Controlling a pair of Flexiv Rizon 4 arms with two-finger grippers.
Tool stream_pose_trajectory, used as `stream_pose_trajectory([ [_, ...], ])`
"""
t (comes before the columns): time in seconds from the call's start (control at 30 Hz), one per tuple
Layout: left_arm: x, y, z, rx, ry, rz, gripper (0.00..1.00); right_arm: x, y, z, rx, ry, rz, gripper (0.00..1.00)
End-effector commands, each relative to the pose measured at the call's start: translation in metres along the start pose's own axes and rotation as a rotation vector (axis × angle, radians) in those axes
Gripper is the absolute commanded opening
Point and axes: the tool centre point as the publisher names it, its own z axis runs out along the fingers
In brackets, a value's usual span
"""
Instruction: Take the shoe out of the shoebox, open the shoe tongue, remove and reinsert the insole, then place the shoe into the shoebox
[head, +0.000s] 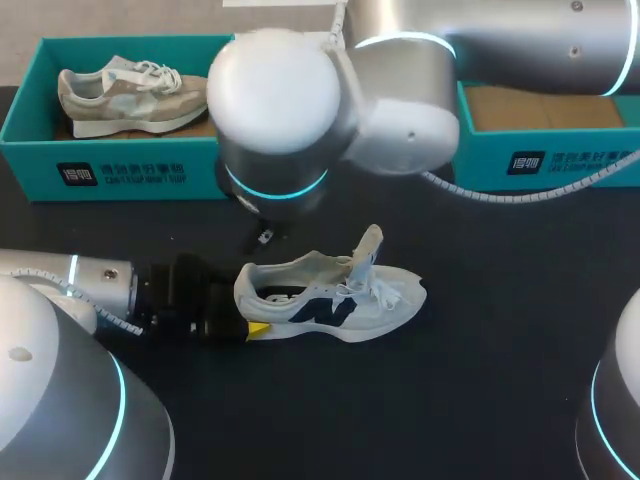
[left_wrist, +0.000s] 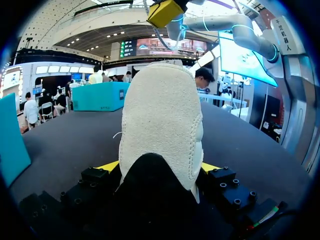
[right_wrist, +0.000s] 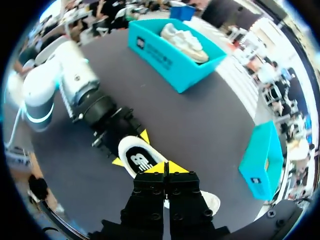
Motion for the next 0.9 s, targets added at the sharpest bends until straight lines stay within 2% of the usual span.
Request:
stream_pose_trajectory([
  [0.03,0.000,0.004,0.000,-0.001,-0.002,0.000,0.00,-0.007,0.001,0.003,0.099,0.223,-0.449,0.00],
  [0.4,0.000,0.004,0.000,-0.001,-0.002,0.000,0.00,-0.007,0.001,0.003,0.099,0.223,-0.449,0.00],
  [0.67,0.000,0.004,0.000,-0.001,-0.002,0.000,0.00,0.007,-0.024,0.038,0.177,0.256,-0.382,0.00],
  [0.9,0.000,0.004,0.000,-0.001,-0.002,0.000,0.00,0.018,-0.034,0.068,0.186,0.272,-0.395,0.00],
])
